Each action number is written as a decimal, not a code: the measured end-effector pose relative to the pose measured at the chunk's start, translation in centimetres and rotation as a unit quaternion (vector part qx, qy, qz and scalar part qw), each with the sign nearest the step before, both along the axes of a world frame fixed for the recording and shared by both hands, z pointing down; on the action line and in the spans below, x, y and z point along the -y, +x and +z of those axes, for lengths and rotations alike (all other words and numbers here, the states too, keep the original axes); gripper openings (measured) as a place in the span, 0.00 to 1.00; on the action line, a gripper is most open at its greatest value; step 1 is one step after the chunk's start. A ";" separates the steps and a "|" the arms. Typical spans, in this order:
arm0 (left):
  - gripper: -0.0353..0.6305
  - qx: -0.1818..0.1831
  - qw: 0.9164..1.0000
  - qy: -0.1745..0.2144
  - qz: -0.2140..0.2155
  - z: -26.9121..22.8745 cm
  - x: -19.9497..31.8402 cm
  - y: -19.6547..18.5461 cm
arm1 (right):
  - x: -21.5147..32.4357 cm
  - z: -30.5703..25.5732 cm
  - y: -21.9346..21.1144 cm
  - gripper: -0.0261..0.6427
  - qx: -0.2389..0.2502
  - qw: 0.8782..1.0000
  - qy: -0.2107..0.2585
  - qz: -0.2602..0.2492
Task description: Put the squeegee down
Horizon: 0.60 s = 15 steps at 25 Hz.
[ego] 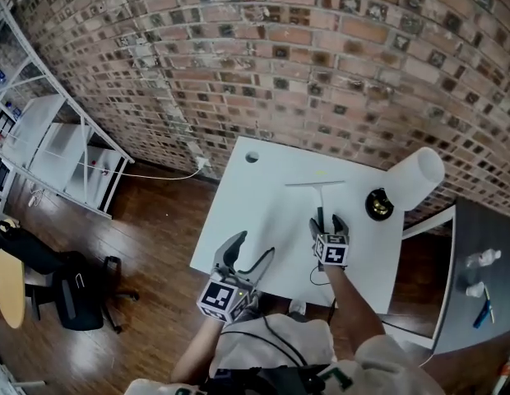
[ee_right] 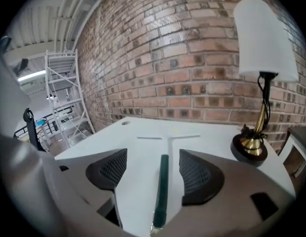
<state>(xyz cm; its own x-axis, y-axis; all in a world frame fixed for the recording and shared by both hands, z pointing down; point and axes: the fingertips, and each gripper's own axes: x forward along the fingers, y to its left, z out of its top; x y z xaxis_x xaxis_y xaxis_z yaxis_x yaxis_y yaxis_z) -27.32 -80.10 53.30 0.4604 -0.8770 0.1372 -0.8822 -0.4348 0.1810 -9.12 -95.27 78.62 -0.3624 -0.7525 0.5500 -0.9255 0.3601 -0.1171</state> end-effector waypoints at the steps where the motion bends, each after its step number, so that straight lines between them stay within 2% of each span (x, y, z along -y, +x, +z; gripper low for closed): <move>1: 0.51 -0.003 1.000 0.003 0.000 -0.2 0.2 -0.2 | -0.1 -1.9 -0.4 0.60 0.011 1.000 0.022 -0.006; 4: 0.50 0.005 1.000 0.020 0.001 0.2 0.7 -0.9 | -0.9 -8.6 -0.9 0.68 0.041 0.995 0.094 -0.013; 8: 0.50 0.013 0.999 0.043 -0.006 -0.2 1.3 -1.6 | -3.2 -17.9 -0.1 0.68 0.080 0.978 0.192 -0.005; 12: 0.50 0.047 0.998 0.048 -0.011 -1.4 1.7 -2.2 | -6.2 -24.5 1.1 0.68 0.068 0.963 0.260 0.009; 14: 0.50 0.050 0.996 0.062 -0.026 -2.6 1.7 -2.2 | -7.6 -26.2 2.2 0.68 0.059 0.957 0.281 0.027; 15: 0.47 0.053 0.995 0.073 -0.036 -3.2 1.8 -2.2 | -8.3 -26.8 2.6 0.68 0.050 0.954 0.292 0.033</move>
<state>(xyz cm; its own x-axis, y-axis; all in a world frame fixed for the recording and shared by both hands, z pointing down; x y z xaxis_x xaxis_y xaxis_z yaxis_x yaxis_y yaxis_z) -29.56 -81.88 50.12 0.3853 -0.9214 0.0500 -0.9228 -0.3846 0.0240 -6.47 -86.97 51.78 -0.3322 -0.9432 -0.0055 -0.9432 0.3322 -0.0029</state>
